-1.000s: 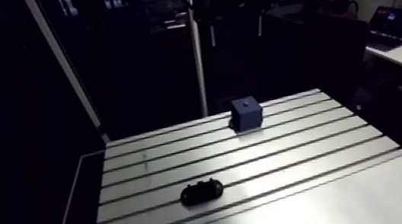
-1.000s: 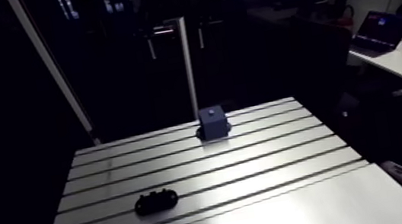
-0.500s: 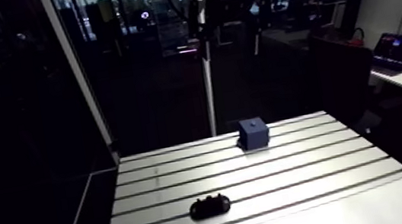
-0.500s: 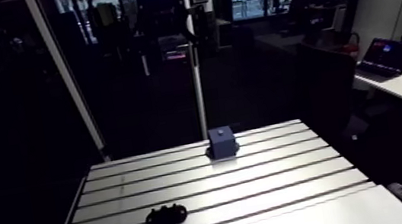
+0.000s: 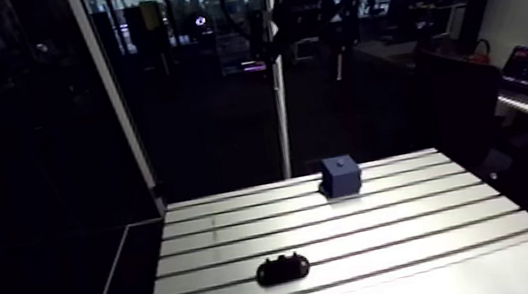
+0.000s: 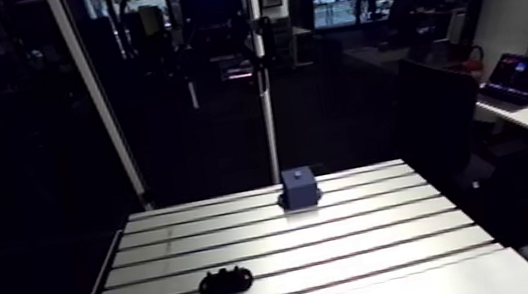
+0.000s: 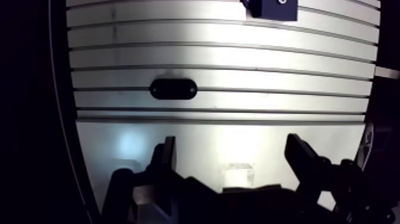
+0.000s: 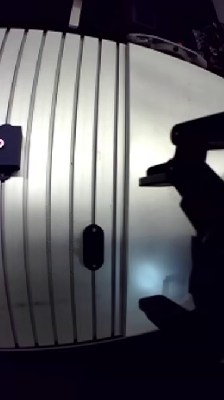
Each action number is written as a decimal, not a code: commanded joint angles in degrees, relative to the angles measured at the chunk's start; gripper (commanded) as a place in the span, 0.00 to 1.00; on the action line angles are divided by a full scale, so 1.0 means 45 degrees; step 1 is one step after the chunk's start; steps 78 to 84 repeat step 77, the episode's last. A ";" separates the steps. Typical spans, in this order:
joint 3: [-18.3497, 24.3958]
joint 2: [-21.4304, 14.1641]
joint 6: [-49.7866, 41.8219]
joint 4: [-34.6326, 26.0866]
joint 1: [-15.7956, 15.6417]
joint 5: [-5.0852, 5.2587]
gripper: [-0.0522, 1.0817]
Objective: Pick up the M10 bolt and insert it into the hole until fully seated.
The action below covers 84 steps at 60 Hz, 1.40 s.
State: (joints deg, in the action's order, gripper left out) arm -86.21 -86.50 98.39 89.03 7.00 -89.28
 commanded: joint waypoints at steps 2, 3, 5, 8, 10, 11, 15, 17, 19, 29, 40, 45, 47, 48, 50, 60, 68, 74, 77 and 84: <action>0.0007 0.0091 -0.0019 -0.0010 -0.0207 0.0025 0.06; 0.0007 0.0091 -0.0019 -0.0010 -0.0207 0.0025 0.06; 0.0007 0.0091 -0.0019 0.0006 -0.0257 0.0026 0.06; 0.0007 0.0124 -0.0019 0.0009 -0.0354 0.0026 0.06; 0.0007 0.0146 -0.0035 0.0009 -0.0379 0.0026 0.06; 0.0007 0.0166 -0.0021 0.0009 -0.0383 0.0026 0.06; 0.0007 0.0169 -0.0035 0.0009 -0.0383 0.0045 0.06; 0.0007 0.0169 -0.0038 0.0009 -0.0400 0.0062 0.06; 0.0024 0.0169 -0.0022 0.0009 -0.0402 0.0081 0.06; 0.0082 0.0172 -0.0019 0.0009 -0.0425 0.0065 0.06; 0.0105 0.0189 -0.0019 0.0009 -0.0425 0.0048 0.06; 0.0105 0.0208 -0.0019 0.0009 -0.0442 0.0045 0.06; 0.0088 0.0208 -0.0019 0.0009 -0.0442 0.0045 0.06; 0.0088 0.0208 -0.0019 0.0009 -0.0442 0.0045 0.06; 0.0086 0.0208 -0.0019 0.0009 -0.0442 0.0045 0.06; -0.0012 0.0244 -0.0019 0.0009 -0.0442 0.0006 0.06; 0.0027 0.0247 -0.0019 0.0009 -0.0442 0.0006 0.06; 0.0008 0.0302 -0.0019 0.0009 -0.0425 0.0006 0.06; 0.0007 0.0306 -0.0019 0.0009 -0.0422 0.0006 0.06; 0.0007 0.0306 -0.0019 0.0009 -0.0422 0.0006 0.06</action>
